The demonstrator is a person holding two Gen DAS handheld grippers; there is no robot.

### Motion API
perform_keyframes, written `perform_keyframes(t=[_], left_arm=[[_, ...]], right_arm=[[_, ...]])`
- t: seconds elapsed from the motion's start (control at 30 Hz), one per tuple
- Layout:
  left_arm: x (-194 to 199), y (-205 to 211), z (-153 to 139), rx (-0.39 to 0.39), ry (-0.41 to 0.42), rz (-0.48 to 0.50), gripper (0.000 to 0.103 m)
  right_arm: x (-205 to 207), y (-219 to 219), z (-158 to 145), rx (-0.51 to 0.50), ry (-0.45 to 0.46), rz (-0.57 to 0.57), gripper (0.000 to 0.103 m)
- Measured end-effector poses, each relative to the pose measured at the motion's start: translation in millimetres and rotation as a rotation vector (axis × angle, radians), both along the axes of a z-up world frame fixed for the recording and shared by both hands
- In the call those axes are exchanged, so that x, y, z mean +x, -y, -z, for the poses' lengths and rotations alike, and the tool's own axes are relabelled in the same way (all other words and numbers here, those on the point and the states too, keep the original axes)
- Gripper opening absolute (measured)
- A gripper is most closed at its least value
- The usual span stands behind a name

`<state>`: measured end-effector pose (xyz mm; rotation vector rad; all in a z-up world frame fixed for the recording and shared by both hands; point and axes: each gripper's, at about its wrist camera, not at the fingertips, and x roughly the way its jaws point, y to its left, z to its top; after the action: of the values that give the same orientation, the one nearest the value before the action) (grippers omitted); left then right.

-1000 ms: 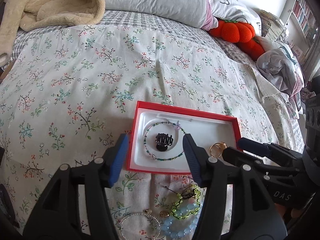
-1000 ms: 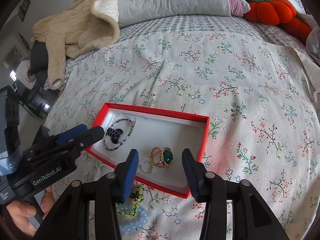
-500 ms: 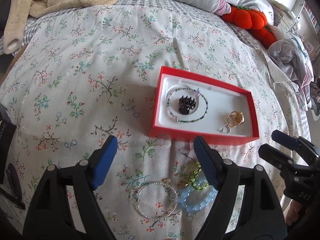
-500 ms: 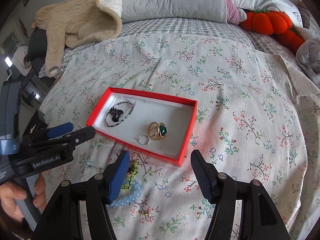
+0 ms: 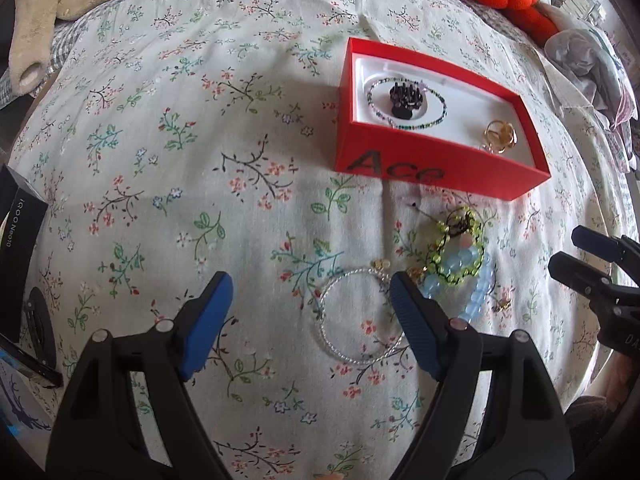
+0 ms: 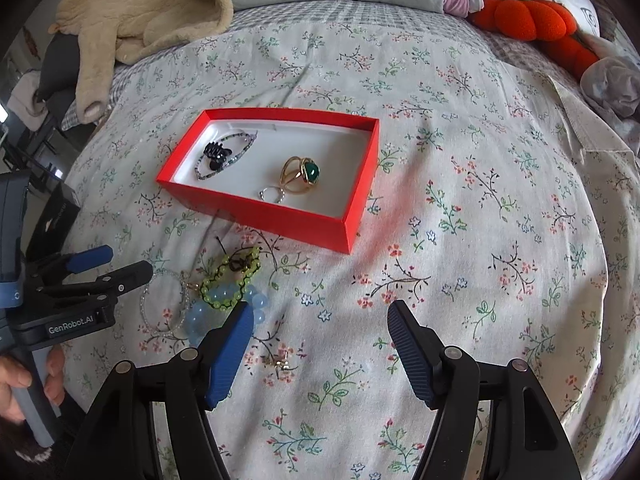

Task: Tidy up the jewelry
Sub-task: 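Withdraw both open tools from the red box, then grasp the clear bead bracelet with the left tool while the right tool grasps the green beaded bracelet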

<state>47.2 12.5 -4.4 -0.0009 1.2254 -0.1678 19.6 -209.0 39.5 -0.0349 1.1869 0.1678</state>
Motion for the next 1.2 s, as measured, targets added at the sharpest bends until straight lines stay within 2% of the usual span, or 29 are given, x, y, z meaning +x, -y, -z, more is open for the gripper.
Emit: perform_keyframes(t=[0.3,0.57,0.73,0.87,1.0,1.2], left_arm=[[-16,-2,16,0.042,-0.034,0.051,0.081],[-20,3,19,0.037,-0.03,0.082,0.078],[-17,-1,20,0.002,-0.05,0.054,0.043],[-10,-8,25,-0.017,-0.06,0.032,0.028],[-7,-12,24,-0.024,-0.057,0.02,0.005],[-9,-15,7,-0.054,-0.014,0.015,0.005]], right_arm=[[-10,-7,16,-0.04,-0.042,-0.006,0.071],[-6,-10,23,-0.039,-0.065,0.006,0.071],[-3,-13,25,-0.037,-0.068,0.01,0.071],[2,-16,25,-0.031,-0.069,0.012,0.071],[6,-19,26,-0.024,-0.071,0.017,0.071],[15,-20,23,0.001,-0.06,0.04,0.071]])
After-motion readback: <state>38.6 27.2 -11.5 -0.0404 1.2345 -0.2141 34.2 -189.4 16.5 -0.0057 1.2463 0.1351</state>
